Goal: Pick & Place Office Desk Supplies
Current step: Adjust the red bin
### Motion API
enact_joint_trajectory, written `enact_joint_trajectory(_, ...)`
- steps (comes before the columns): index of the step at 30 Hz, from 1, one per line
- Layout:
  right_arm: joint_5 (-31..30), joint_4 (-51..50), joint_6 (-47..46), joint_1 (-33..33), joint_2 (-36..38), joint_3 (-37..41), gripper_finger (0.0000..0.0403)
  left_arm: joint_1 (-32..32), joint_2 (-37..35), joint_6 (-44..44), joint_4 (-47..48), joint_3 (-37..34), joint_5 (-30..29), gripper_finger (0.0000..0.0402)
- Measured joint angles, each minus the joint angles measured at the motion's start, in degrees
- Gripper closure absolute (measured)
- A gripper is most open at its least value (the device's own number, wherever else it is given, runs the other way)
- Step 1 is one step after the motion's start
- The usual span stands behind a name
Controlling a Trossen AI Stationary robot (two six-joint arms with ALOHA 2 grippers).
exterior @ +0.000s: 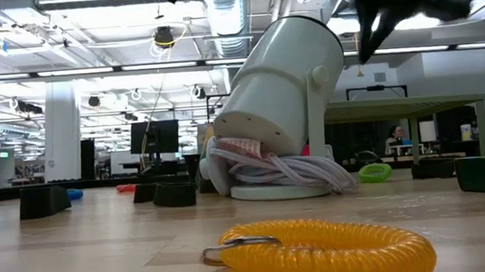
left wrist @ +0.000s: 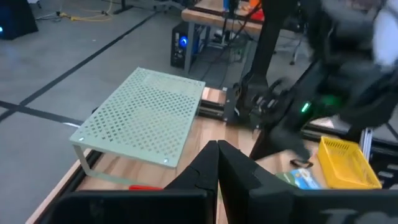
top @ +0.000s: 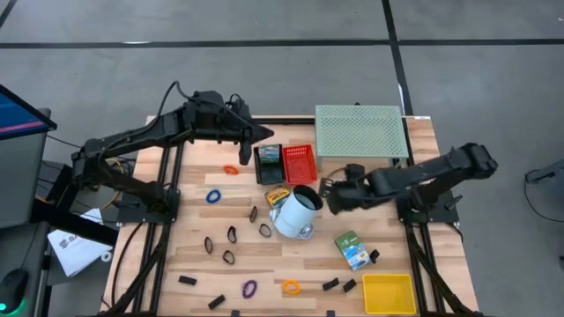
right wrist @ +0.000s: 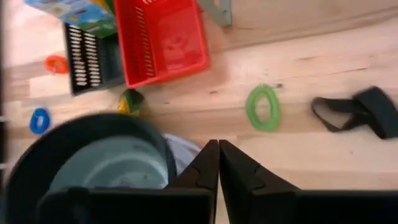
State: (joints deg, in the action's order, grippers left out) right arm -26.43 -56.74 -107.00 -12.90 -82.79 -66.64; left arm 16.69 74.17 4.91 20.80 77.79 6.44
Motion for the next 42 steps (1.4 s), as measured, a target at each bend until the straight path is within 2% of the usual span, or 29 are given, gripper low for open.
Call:
enact_joint_trajectory(4, 3.83, 14.06, 2.55, 4.72, 2.34, 8.63, 0.04, 0.02, -0.57, 0.31, -0.14, -0.01, -0.04, 0.0402)
enact_joint_trajectory(9, 4.07, 32.55, 2.56, 8.2, 7.35, 22.29, 0.0401, -0.37, -1.49, 0.44, -0.43, -0.03, 0.0, 0.0401)
enact_joint_trajectory(16, 0.71, 43.65, -0.21, 10.22, 8.44, 31.37, 0.0402, -0.22, -3.1, 0.37, 0.69, -0.03, -0.02, 0.0402)
enact_joint_trajectory(21, -0.67, 48.48, -0.57, 11.67, 5.45, 32.2, 0.0402, -0.13, -3.41, 0.5, 0.33, -0.01, -0.02, 0.0401)
enact_joint_trajectory(30, -1.2, 60.39, -0.77, 12.28, -4.66, 32.3, 0.0403, -0.13, -3.45, 1.53, 0.49, -0.01, -0.02, 0.0401)
enact_joint_trajectory(36, -3.4, 61.73, -2.43, 12.28, -6.59, 32.25, 0.0403, -0.13, -3.67, 1.62, 0.87, -0.01, -0.02, 0.0401)
enact_joint_trajectory(42, -3.24, 65.55, 1.5, 13.09, -6.53, 32.23, 0.0403, -0.13, -3.67, 1.55, 0.9, -0.01, 0.0, 0.0401)
